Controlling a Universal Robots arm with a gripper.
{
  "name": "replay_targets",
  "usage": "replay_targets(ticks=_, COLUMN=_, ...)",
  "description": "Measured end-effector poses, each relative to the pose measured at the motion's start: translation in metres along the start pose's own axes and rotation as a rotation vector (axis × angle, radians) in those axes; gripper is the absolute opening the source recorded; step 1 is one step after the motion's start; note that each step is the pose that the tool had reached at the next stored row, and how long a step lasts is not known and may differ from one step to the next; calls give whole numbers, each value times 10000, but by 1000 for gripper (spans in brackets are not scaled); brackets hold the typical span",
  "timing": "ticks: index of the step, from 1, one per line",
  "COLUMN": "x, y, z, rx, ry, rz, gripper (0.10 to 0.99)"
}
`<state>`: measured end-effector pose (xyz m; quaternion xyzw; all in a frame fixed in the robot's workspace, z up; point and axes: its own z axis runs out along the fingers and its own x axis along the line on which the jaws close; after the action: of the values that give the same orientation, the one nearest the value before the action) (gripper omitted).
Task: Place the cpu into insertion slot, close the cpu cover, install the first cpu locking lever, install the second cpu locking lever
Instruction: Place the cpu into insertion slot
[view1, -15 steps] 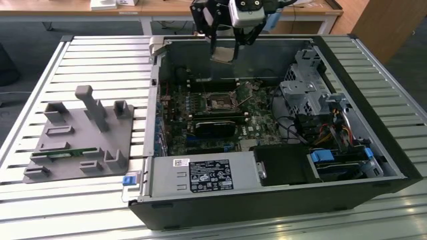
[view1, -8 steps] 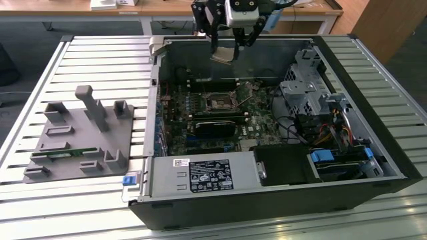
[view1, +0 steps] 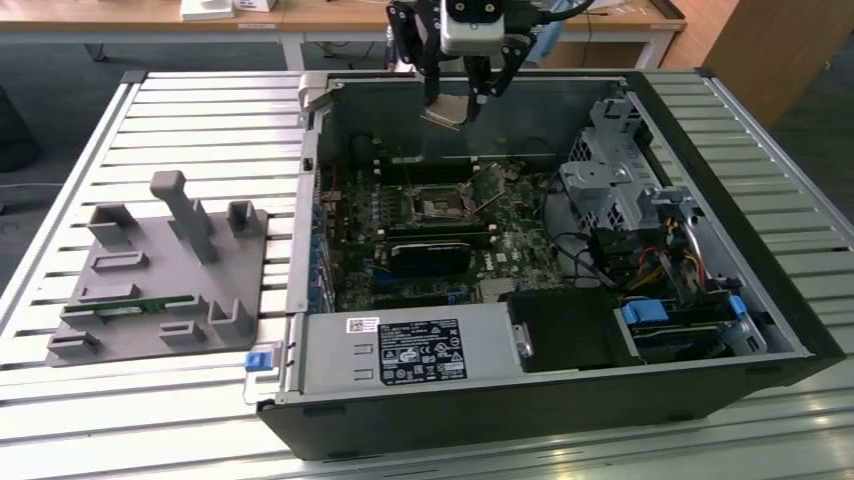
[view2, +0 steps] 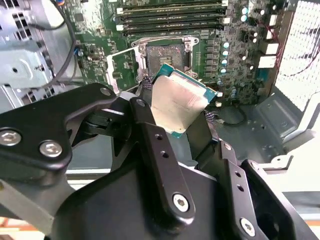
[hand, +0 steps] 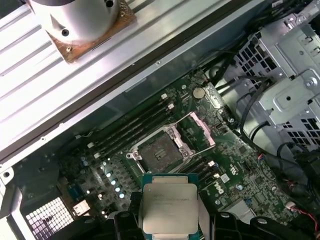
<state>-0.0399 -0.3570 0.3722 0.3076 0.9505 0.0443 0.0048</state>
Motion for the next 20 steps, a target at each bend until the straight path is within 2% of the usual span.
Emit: replay_targets(ticks=20, x=0, y=-2, z=20, rx=-19, ry=-267, rz=2815, gripper=525)
